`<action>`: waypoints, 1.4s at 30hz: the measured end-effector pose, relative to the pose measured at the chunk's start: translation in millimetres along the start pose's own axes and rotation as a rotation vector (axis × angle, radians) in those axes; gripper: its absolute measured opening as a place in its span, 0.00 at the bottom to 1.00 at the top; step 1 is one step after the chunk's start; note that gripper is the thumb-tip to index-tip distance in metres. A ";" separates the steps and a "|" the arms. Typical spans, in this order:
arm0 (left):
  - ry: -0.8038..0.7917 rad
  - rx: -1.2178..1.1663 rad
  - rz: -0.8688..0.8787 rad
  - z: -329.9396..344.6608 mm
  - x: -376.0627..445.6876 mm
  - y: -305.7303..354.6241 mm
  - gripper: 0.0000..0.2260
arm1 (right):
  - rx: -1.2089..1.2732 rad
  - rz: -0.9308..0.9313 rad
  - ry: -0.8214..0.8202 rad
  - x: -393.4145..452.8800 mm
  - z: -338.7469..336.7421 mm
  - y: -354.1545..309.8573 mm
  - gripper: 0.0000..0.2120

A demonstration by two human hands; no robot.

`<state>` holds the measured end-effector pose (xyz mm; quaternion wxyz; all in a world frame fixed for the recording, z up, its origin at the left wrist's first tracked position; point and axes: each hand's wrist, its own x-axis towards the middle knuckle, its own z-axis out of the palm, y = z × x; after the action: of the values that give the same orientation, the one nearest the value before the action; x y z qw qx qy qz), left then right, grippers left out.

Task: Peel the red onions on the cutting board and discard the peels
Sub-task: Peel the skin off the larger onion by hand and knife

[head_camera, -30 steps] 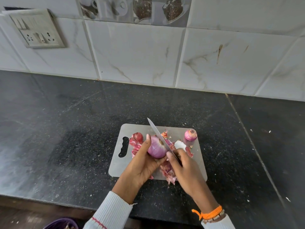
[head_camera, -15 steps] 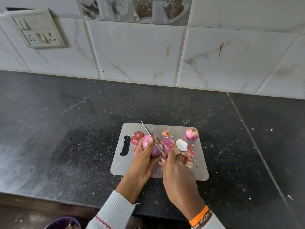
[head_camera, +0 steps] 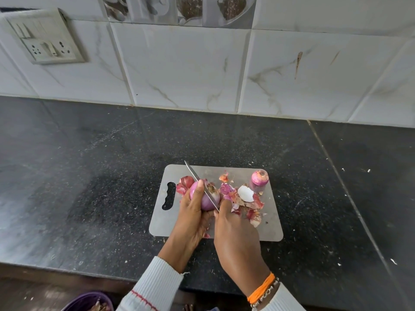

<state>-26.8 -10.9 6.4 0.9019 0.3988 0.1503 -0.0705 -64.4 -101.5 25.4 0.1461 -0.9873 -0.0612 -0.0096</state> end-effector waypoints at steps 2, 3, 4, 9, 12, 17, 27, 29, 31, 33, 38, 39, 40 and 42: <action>0.003 0.002 -0.013 0.7 -0.3 0.6 0.25 | -0.007 -0.001 -0.001 0.7 -1.4 0.1 0.16; 0.005 0.000 -0.010 0.5 0.2 0.9 0.25 | -0.003 -0.008 -0.002 1.1 -2.6 0.2 0.16; 0.008 -0.001 -0.002 -0.2 1.6 1.0 0.26 | 0.003 -0.022 0.011 1.6 -1.8 0.1 0.15; -0.024 0.045 0.043 -1.9 5.2 1.1 0.21 | -0.052 -0.019 0.084 1.6 -1.0 -2.7 0.16; -0.067 0.114 0.050 -3.4 5.4 0.9 0.14 | -0.077 -0.001 0.154 3.1 5.5 -3.0 0.21; -0.092 0.204 0.084 -2.6 6.2 10.9 0.21 | -0.120 -0.022 0.208 4.2 9.6 -0.3 0.23; -0.082 0.324 0.057 -6.4 10.4 12.7 0.28 | -0.121 -0.027 0.171 7.5 10.2 7.1 0.20; -0.093 0.348 0.072 -6.0 11.7 13.4 0.26 | -0.116 -0.013 0.181 6.5 11.5 6.9 0.23; -0.099 0.358 0.098 -5.0 11.6 16.2 0.21 | -0.109 -0.013 0.189 5.9 12.1 3.8 0.22; -0.100 0.375 0.112 -5.4 11.4 17.5 0.17 | -0.120 -0.041 0.150 4.5 12.1 3.7 0.18; -0.026 0.470 0.169 -7.5 10.0 20.2 0.27 | -0.116 -0.039 0.153 5.3 16.8 3.3 0.21; -0.015 0.486 0.182 -6.2 9.0 21.9 0.32 | -0.114 -0.045 0.165 6.2 18.6 3.2 0.22; -0.015 0.502 0.189 -6.8 9.8 22.7 0.35 | -0.119 -0.059 0.179 7.1 19.0 3.2 0.23; -0.025 0.517 0.197 -9.9 12.3 21.7 0.38 | -0.130 -0.073 0.202 7.2 19.7 5.1 0.21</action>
<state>-11.9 10.9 11.2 0.7745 0.6274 0.0766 -0.0236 -56.6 -99.8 5.3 0.0866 -0.9858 -0.0811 -0.1185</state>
